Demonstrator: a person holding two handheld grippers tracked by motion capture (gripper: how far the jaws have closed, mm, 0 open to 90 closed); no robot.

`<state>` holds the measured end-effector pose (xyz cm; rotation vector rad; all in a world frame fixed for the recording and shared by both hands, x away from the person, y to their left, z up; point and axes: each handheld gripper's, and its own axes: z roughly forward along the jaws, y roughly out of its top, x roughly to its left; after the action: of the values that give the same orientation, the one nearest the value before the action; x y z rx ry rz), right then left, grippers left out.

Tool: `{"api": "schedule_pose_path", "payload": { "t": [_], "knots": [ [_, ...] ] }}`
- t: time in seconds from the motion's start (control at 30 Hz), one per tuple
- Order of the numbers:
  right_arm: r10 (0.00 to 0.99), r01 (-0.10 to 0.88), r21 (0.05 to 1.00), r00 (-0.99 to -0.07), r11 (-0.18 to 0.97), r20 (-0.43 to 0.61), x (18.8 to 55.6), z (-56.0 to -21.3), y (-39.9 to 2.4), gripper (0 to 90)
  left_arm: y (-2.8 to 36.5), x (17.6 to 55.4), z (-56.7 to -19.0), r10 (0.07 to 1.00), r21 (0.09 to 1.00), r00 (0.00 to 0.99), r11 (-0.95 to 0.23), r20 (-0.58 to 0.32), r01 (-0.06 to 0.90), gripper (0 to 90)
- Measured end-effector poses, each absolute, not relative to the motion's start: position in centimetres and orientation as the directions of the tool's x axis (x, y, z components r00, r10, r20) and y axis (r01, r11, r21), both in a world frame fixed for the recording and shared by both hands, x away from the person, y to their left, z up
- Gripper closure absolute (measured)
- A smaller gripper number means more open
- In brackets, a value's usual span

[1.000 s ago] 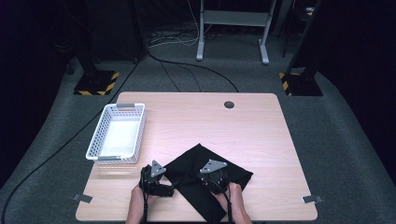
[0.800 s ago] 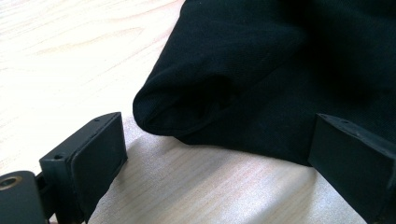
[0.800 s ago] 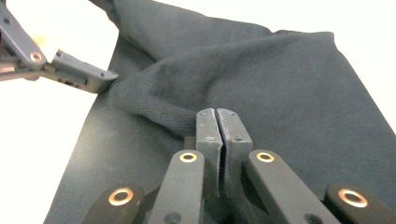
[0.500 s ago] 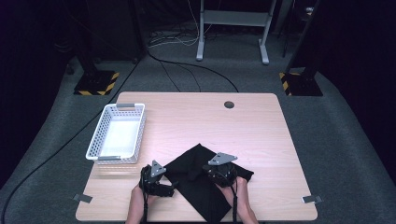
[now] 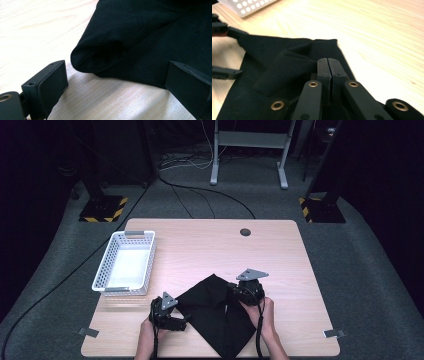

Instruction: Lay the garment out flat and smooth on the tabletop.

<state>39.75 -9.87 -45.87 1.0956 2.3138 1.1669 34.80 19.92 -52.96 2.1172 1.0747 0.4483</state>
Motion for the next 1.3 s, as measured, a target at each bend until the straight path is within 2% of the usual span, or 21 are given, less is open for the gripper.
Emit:
{"api": "schedule_pose_path", "payload": {
  "t": [0.73, 1.3],
  "knots": [
    [0.808, 0.554, 0.767, -0.584, 0.324, 0.08, 44.3, -44.7, -11.7, 88.8, 20.0, 34.8, -53.0, 0.805, 0.726, 0.593, -0.4, -0.012, 0.559, 4.6],
    [0.857, 0.587, 0.753, -0.512, 0.298, 0.06, 47.8, -44.2, -12.8, 88.8, 20.0, 34.8, -52.9, 0.805, 0.726, 0.593, -0.4, -0.012, 0.559, 4.8]
  ]
}}
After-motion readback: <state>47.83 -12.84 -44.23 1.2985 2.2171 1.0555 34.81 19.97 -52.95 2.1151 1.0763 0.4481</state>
